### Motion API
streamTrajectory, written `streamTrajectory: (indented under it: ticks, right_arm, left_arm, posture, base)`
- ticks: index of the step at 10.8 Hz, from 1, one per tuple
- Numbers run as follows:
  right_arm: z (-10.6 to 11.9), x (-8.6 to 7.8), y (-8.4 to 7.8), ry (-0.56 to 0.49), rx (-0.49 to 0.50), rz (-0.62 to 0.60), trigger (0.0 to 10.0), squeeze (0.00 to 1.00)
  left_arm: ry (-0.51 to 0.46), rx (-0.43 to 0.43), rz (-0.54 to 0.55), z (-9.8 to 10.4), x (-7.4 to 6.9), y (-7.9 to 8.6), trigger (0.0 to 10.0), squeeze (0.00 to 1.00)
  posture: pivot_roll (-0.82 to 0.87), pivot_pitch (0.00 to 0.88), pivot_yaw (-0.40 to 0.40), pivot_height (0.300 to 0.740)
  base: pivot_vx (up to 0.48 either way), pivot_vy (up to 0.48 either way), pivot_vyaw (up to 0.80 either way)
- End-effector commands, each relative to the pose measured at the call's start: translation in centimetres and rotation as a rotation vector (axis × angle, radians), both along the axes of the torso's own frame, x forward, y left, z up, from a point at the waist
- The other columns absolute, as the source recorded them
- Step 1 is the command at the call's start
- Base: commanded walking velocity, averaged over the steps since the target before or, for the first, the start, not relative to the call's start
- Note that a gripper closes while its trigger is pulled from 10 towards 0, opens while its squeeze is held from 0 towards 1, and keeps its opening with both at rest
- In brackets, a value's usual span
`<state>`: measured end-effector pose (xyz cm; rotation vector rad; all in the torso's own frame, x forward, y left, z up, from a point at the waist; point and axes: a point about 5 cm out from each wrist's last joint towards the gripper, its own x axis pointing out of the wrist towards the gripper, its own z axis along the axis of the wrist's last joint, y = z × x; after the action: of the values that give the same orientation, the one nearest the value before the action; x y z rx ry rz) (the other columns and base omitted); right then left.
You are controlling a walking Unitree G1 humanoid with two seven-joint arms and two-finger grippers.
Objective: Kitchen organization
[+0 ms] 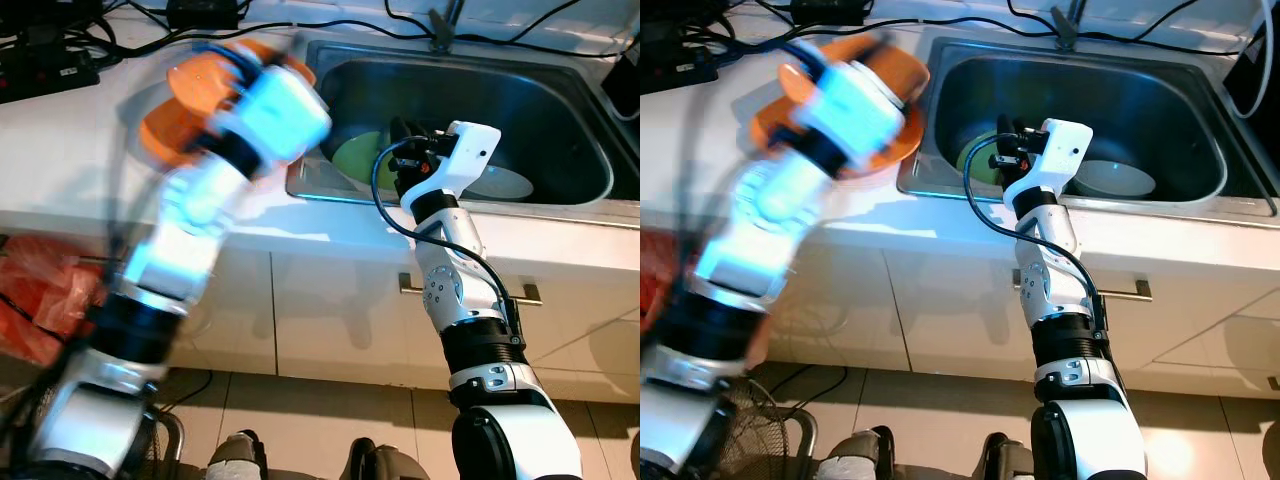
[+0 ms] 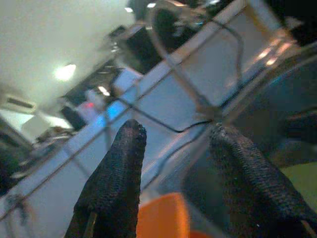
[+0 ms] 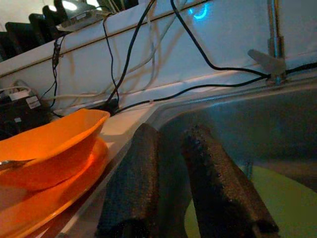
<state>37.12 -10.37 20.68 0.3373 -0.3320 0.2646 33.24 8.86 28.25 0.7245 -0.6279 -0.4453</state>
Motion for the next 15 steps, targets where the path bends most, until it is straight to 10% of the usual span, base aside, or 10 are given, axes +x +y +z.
streamTrajectory:
  ticks: [1, 5, 7, 8, 9, 15]
  right_arm:
    - [0.1, 0.0, 0.0, -0.009, 0.004, 0.003, 10.0, 0.00]
    - [0.0, 0.0, -0.1, -0.002, 0.005, -0.002, 10.0, 0.00]
    - [-0.1, 0.0, -0.2, 0.001, 0.005, -0.003, 10.0, 0.00]
    - [-0.2, 0.0, -0.2, 0.004, 0.005, -0.003, 10.0, 0.00]
    - [-0.2, -0.1, -0.2, 0.004, 0.006, -0.003, 10.0, 0.00]
    - [-0.2, -0.1, 0.1, 0.003, 0.008, 0.002, 10.0, 0.00]
  left_arm:
    - [0.008, 0.032, -0.030, -0.5, -0.4, -0.7, 10.0, 0.00]
    - [0.091, 0.185, 0.004, -3.5, -0.5, 0.1, 10.0, 0.00]
    - [0.094, 0.185, 0.044, -3.7, -0.6, 1.3, 10.0, 1.00]
    - [0.106, 0.214, 0.086, -4.4, -0.7, 2.5, 10.0, 0.96]
    - [0.108, 0.237, 0.115, -4.6, -0.7, 3.2, 10.0, 0.00]
    - [0.088, 0.210, 0.285, -4.5, 1.6, 5.3, 10.0, 0.00]
  posture:
    - [0.11, 0.108, -0.048, 0.740]
    - [0.11, 0.128, -0.049, 0.740]
    - [0.11, 0.134, -0.048, 0.740]
    - [0.11, 0.139, -0.050, 0.740]
    - [0.12, 0.139, -0.050, 0.740]
    - [0.11, 0.136, -0.052, 0.740]
  base:
    - [0.000, 0.000, 0.00]
    - [0.000, 0.000, 0.00]
    - [0.000, 0.000, 0.00]
    - [0.000, 0.000, 0.00]
    - [0.000, 0.000, 0.00]
    - [0.000, 0.000, 0.00]
